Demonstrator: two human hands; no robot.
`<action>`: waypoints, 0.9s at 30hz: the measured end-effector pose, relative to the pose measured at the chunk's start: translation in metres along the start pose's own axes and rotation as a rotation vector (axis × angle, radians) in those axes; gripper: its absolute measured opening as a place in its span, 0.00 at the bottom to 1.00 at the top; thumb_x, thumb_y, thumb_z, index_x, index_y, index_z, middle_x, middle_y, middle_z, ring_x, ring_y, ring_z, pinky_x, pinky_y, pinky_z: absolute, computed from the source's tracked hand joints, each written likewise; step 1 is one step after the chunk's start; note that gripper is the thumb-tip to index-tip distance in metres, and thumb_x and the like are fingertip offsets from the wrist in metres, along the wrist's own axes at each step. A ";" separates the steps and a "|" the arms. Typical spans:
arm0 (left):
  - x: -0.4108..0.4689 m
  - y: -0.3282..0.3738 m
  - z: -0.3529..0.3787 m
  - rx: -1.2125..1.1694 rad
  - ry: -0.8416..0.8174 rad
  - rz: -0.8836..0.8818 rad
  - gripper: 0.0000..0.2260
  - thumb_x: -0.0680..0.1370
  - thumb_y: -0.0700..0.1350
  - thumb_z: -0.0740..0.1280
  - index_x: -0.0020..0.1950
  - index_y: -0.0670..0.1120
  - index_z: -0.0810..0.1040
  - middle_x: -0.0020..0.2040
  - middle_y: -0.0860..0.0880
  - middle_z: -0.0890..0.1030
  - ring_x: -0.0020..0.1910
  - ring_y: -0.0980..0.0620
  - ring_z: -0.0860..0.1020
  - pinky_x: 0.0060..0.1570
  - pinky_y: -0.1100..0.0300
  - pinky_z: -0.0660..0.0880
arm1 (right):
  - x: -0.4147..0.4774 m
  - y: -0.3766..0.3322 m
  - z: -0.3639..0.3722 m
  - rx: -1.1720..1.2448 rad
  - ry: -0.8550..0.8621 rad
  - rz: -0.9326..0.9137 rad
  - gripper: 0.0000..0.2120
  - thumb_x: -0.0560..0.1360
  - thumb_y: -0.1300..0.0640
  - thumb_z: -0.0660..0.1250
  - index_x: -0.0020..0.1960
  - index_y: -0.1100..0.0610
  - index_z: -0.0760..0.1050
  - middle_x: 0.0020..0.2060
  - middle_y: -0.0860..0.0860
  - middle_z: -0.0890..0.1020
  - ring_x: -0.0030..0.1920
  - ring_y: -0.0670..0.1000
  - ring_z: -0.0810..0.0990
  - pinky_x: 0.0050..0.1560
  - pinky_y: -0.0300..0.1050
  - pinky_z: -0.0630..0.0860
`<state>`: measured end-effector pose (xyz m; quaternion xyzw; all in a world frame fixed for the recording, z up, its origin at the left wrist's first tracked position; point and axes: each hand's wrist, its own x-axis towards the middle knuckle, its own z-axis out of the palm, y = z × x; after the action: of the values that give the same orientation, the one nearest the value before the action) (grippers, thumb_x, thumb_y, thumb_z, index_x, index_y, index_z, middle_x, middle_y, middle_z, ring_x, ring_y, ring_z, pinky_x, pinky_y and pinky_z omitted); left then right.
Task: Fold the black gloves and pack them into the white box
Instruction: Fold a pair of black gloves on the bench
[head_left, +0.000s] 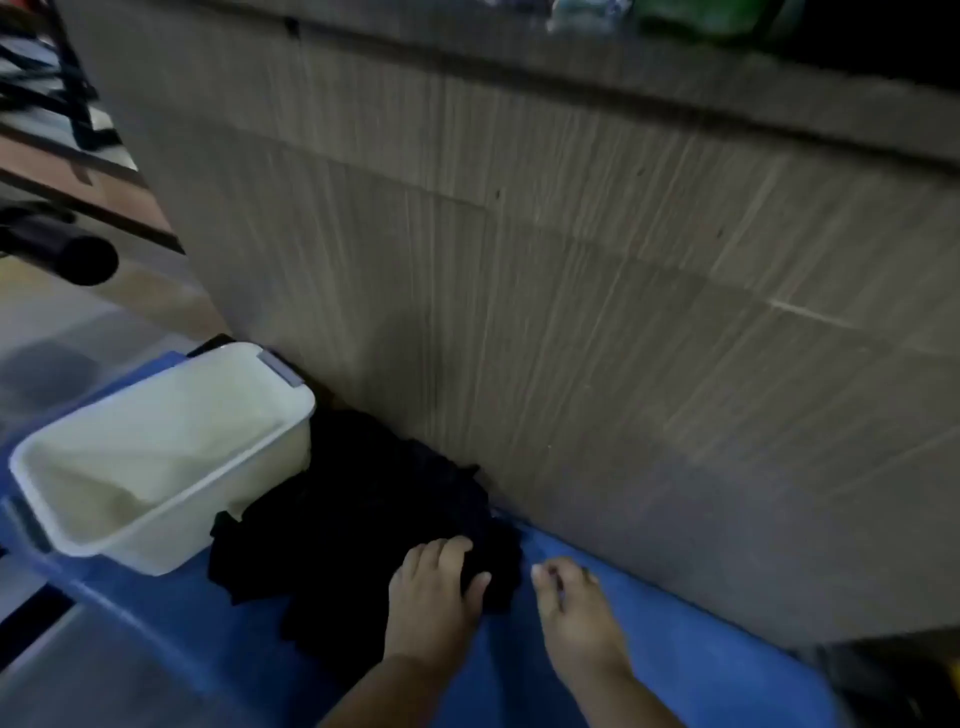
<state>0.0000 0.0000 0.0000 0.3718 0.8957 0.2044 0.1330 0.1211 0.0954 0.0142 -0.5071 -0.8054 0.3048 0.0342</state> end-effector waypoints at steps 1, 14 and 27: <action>0.002 -0.004 0.010 -0.022 0.027 0.002 0.19 0.80 0.62 0.52 0.69 0.58 0.64 0.67 0.59 0.68 0.67 0.55 0.63 0.65 0.61 0.62 | 0.006 0.006 0.012 0.043 0.005 0.008 0.15 0.80 0.42 0.52 0.61 0.47 0.70 0.55 0.46 0.71 0.51 0.46 0.74 0.53 0.42 0.71; 0.035 -0.041 0.112 -0.105 0.332 0.158 0.14 0.71 0.56 0.71 0.55 0.58 0.77 0.57 0.58 0.73 0.58 0.57 0.67 0.57 0.62 0.66 | 0.068 0.058 0.112 -0.034 0.188 -0.254 0.31 0.73 0.33 0.53 0.73 0.43 0.59 0.67 0.38 0.68 0.67 0.44 0.61 0.67 0.37 0.60; 0.035 -0.039 0.109 -0.139 0.322 0.189 0.14 0.79 0.57 0.59 0.64 0.59 0.71 0.63 0.62 0.61 0.62 0.62 0.53 0.64 0.66 0.61 | 0.084 0.070 0.118 0.322 0.256 -0.347 0.08 0.74 0.51 0.70 0.45 0.39 0.72 0.48 0.38 0.79 0.51 0.38 0.75 0.46 0.26 0.68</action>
<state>-0.0051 0.0298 -0.1171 0.4066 0.8503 0.3342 -0.0065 0.0931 0.1326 -0.1393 -0.3840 -0.8107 0.3518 0.2677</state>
